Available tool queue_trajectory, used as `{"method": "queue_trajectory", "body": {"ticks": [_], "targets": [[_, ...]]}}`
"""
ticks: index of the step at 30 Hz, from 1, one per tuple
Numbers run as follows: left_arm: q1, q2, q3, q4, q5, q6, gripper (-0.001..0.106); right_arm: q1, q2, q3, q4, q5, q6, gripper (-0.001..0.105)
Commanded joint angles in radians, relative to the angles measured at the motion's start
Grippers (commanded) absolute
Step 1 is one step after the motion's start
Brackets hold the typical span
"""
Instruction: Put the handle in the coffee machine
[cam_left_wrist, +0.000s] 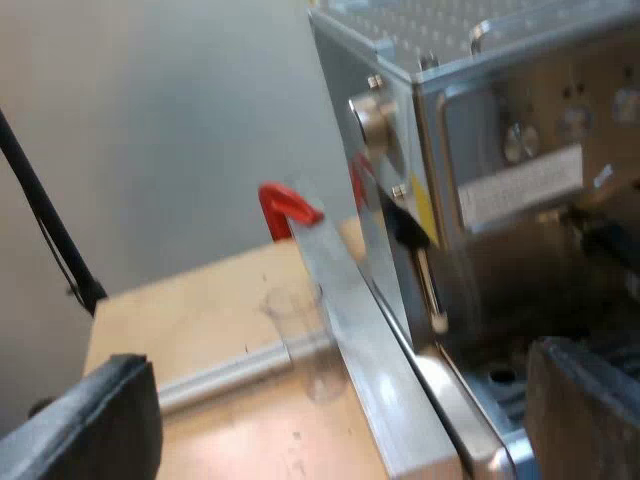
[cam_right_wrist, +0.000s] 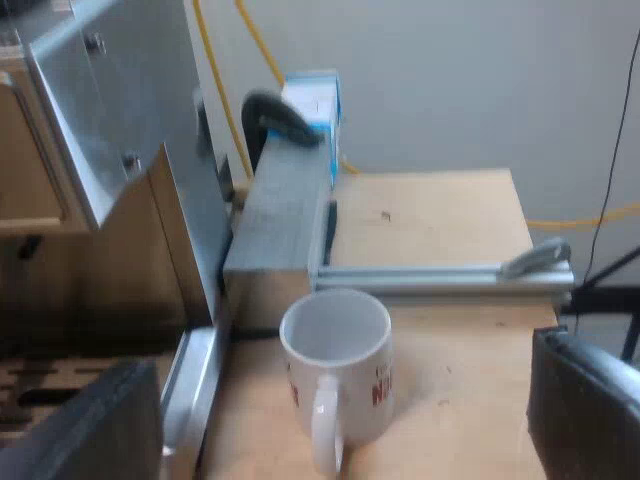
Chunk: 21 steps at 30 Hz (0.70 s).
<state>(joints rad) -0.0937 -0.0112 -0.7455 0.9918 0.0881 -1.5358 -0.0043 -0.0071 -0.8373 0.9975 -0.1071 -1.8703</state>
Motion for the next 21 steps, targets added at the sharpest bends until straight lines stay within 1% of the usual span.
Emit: {"method": "queue_trajectory", "body": {"ticks": [1,3,4,6,8,10,14,16,21], "targets": [[-0.001,-0.129,0.012,0.025,0.020,-0.001,0.075,-0.004,-0.046,-0.001,-0.008,0.004,-0.010,0.075],[0.001,-0.145,0.021,0.039,0.027,-0.001,0.075,-0.004,-0.046,-0.001,-0.006,0.013,-0.007,0.075],[0.002,-0.145,0.020,0.056,0.029,-0.001,0.075,-0.004,-0.046,-0.001,-0.006,0.013,0.005,0.075],[0.005,-0.145,0.028,0.059,0.028,-0.001,0.075,-0.004,-0.046,-0.001,-0.006,0.013,0.020,0.075],[0.014,-0.143,0.031,0.053,0.044,-0.001,0.075,-0.004,-0.046,0.002,-0.006,0.013,0.020,0.075],[0.033,-0.144,0.042,0.022,0.060,-0.006,0.075,-0.004,-0.046,0.003,-0.006,0.013,0.020,0.075],[0.051,-0.141,0.080,-0.050,0.060,-0.018,0.075,-0.004,-0.046,0.027,-0.016,0.013,0.020,0.075],[0.051,-0.141,0.117,-0.091,0.058,-0.018,0.075,-0.004,-0.046,0.055,-0.021,0.013,0.020,0.075],[0.051,-0.141,0.181,-0.137,0.058,-0.018,0.075,-0.004,-0.046,0.111,-0.026,0.013,0.020,0.075]]}}
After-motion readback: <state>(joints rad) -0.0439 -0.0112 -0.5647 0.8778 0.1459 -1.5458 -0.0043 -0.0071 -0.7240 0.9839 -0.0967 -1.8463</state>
